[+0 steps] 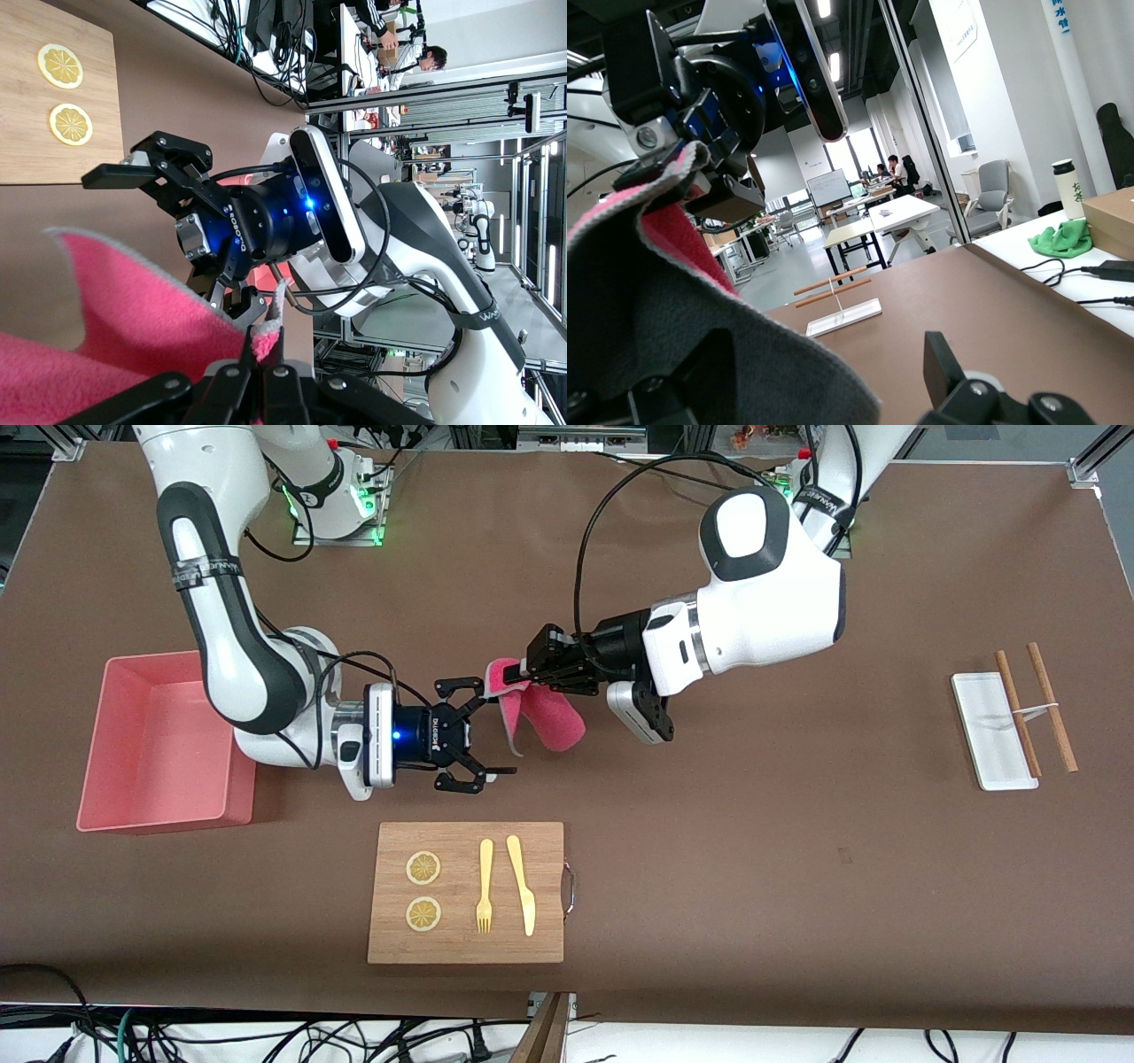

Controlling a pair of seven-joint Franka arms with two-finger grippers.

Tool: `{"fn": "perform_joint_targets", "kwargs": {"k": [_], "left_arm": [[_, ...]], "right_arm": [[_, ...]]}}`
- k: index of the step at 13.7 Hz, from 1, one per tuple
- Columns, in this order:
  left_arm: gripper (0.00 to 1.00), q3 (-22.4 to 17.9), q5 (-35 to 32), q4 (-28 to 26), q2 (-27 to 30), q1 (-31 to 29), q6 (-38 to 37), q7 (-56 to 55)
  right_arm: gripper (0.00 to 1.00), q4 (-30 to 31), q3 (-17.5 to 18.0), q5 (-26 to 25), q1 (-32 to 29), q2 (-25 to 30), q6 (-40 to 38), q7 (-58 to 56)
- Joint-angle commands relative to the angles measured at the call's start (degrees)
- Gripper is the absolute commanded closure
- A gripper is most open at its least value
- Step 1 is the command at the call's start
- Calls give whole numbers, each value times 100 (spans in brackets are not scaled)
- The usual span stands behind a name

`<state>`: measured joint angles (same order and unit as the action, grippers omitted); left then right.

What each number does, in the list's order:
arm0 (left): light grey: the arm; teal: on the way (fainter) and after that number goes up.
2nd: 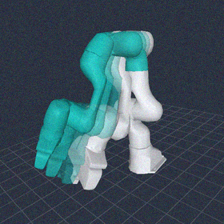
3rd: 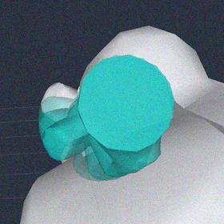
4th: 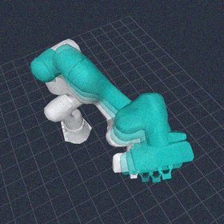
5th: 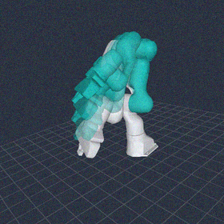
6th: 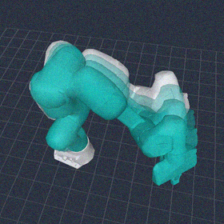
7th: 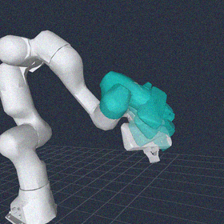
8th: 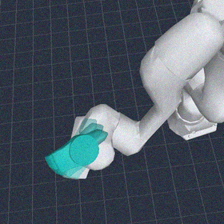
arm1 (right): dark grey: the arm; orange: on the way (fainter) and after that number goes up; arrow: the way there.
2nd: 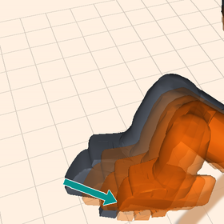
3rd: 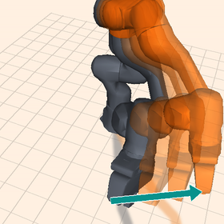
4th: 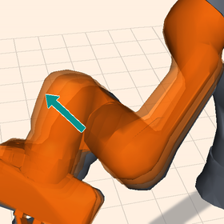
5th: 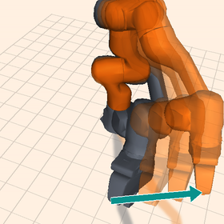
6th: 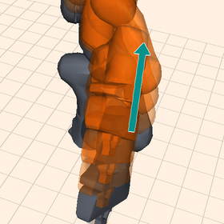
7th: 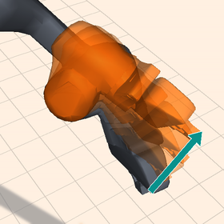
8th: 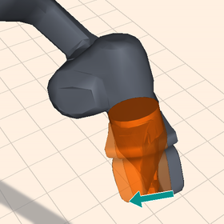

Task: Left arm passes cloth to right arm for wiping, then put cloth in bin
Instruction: 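Grasp the cloth with the right gripper and open the left gripper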

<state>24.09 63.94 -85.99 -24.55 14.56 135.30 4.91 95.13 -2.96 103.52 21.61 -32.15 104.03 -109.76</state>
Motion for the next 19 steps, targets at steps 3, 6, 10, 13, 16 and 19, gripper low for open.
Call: {"fn": "perform_joint_targets", "kwargs": {"k": [3, 6, 10, 13, 16, 19], "left_arm": [[100, 8, 154, 3, 20, 21, 85, 62], [100, 8, 163, 3, 20, 21, 85, 62], [100, 17, 163, 3, 20, 12, 85, 54], [1, 17, 172, -15, 38, 12, 85, 53], [0, 8, 163, -41, 91, 3, 76, 45], [0, 8, 154, -85, 169, -14, 67, 36]], "right_arm": [[88, -126, -56, 134, 37, -81, 21, -230], [87, -100, -56, 142, 37, -81, 12, -265], [93, -91, -56, 169, 45, -81, 12, -353], [100, -108, -100, 169, 37, -72, 30, -414], [100, -152, -363, -137, 28, -2, 47, -283], [100, -214, -635, -602, 2, 120, 21, 137]]}}
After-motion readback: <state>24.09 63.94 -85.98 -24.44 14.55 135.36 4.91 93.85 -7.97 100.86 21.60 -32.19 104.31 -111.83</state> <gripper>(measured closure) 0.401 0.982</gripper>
